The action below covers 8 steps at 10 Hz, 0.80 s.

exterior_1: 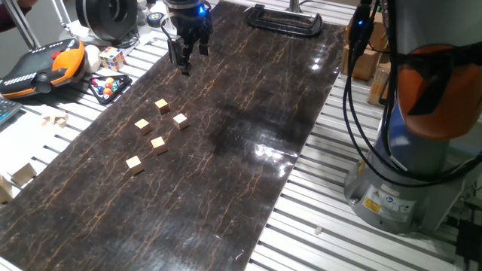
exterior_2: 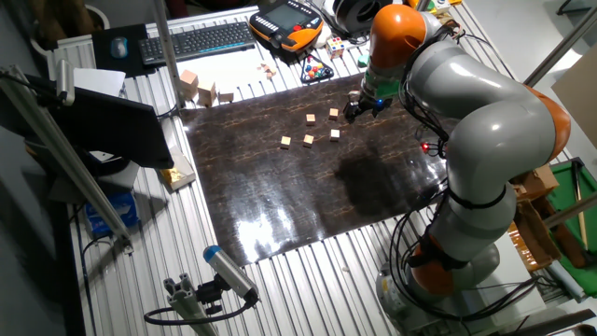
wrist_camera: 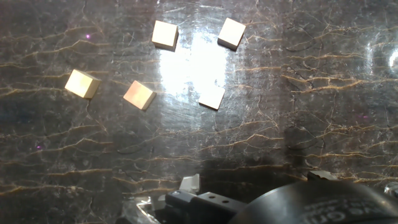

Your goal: Stack the blocks in a vertical line of five

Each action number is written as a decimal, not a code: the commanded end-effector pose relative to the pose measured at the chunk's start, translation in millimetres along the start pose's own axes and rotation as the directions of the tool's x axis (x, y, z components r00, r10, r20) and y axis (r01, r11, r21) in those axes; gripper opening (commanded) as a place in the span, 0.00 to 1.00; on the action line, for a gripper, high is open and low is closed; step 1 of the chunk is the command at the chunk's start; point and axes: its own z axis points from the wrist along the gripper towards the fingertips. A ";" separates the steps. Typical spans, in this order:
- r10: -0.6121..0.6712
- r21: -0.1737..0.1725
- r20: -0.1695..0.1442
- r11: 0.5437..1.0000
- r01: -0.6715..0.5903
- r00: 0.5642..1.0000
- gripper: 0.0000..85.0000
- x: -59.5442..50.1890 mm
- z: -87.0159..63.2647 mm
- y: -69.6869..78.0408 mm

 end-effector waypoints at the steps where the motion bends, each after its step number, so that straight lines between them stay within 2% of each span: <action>1: -0.057 0.066 0.003 0.996 0.057 0.998 0.01 -0.1 -0.2 -0.2; 8: -0.051 0.070 0.003 0.996 0.051 0.999 0.01 -3.2 0.5 0.0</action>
